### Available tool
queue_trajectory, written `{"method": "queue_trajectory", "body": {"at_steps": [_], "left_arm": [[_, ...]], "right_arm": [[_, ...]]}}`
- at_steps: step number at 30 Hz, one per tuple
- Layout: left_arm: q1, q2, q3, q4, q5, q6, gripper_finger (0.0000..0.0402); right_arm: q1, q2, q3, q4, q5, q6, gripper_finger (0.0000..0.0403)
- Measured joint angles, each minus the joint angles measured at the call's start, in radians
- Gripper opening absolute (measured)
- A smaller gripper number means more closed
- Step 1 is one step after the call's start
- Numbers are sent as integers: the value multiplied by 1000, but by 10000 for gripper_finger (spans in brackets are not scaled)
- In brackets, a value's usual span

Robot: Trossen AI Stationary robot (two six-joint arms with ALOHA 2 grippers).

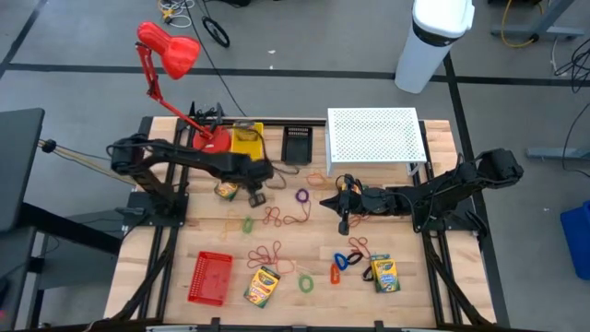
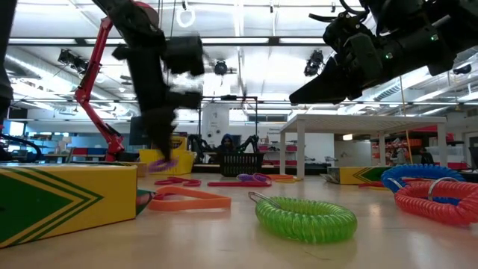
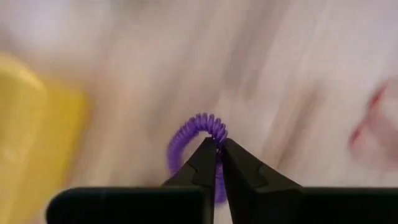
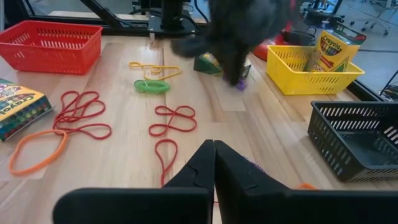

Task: Pick & Place Office Desk Supplies
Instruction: Put the violet spiral keychain into the black bin, then put the red rubber band into the red bin

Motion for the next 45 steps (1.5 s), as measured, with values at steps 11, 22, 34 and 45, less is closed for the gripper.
{"method": "queue_trajectory", "body": {"at_steps": [11, 22, 34, 45], "left_arm": [[113, 47, 3, 623, 169, 101, 17], [244, 200, 125, 744, 241, 159, 17], [327, 323, 158, 744, 311, 140, 44], [285, 262, 157, 733, 316, 248, 127]], "right_arm": [[0, 0, 0, 7, 0, 0, 6], [0, 0, 0, 26, -19, 1, 8], [0, 0, 0, 28, -33, 1, 6], [0, 0, 0, 29, -25, 6, 8]]}}
